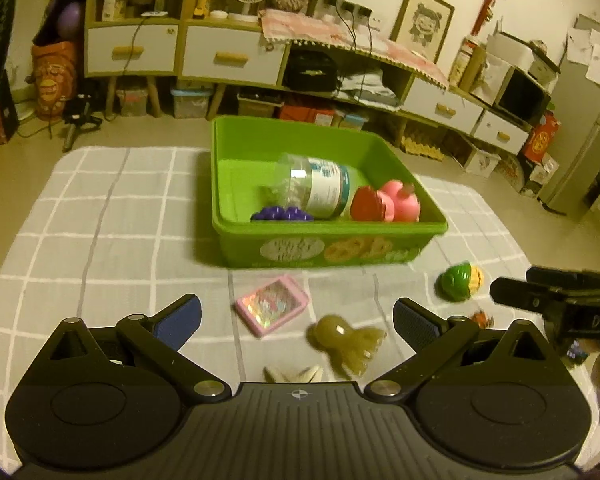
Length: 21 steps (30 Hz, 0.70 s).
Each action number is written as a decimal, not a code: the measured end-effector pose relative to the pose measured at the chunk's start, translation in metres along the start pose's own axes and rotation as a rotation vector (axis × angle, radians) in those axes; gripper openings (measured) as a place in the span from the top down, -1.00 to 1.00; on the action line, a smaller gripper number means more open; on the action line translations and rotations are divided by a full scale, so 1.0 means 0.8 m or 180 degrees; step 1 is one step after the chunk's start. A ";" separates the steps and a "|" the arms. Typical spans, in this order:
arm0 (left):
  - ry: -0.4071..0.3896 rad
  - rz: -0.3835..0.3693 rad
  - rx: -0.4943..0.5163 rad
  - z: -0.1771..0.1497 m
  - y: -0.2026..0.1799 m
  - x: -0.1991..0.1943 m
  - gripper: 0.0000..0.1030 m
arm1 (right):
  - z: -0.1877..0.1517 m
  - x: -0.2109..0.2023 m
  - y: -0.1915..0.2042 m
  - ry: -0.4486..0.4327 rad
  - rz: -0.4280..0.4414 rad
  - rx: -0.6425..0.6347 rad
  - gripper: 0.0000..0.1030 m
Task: Organize rigid objects
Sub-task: 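Withdraw both grippers from the bin toward the remaining toys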
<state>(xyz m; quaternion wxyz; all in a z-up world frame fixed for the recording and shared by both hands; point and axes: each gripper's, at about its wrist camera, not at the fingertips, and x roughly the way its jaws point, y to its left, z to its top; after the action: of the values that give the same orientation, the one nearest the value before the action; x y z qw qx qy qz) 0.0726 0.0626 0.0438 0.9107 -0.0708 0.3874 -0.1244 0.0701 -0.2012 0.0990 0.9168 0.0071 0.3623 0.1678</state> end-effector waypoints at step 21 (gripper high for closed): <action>0.0483 -0.0308 0.0813 -0.060 -0.003 0.031 -0.95 | -0.051 0.005 0.023 0.0422 0.0654 -0.0832 -0.41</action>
<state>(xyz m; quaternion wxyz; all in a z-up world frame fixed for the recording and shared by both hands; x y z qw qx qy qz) 0.0540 0.0515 -0.0053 0.8734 0.0366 0.4323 -0.2214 0.0397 -0.1875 0.0688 0.8621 -0.0863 0.3944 0.3063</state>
